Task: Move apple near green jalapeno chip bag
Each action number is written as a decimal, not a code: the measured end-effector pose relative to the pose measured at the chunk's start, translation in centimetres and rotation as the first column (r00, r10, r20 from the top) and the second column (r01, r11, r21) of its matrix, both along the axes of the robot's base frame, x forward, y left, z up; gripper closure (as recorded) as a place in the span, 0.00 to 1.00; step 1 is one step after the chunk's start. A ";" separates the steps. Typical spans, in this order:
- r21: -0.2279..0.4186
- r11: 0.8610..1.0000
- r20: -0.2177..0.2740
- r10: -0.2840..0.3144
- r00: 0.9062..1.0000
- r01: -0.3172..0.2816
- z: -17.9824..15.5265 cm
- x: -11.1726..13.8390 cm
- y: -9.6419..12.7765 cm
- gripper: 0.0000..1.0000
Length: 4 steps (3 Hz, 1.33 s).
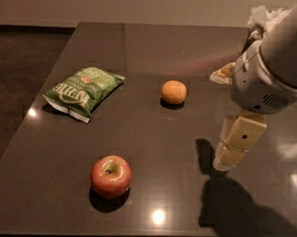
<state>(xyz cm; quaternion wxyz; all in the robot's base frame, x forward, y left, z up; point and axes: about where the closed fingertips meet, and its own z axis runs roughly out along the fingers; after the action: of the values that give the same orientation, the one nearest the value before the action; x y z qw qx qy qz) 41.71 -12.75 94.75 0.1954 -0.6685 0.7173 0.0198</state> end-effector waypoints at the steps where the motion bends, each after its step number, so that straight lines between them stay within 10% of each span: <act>1: 0.041 0.995 -0.033 0.091 0.995 -0.090 -1.7 -1.1 3.5 0.00; 4: 0.076 0.958 -0.058 0.279 0.958 -0.275 -7.1 -4.0 12.9 0.00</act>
Offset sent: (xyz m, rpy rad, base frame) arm -0.0305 0.0995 -0.0633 0.0785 0.0807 0.2617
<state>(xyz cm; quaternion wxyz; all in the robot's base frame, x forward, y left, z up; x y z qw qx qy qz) 37.71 0.11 87.67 0.1885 -0.7543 0.6219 0.0941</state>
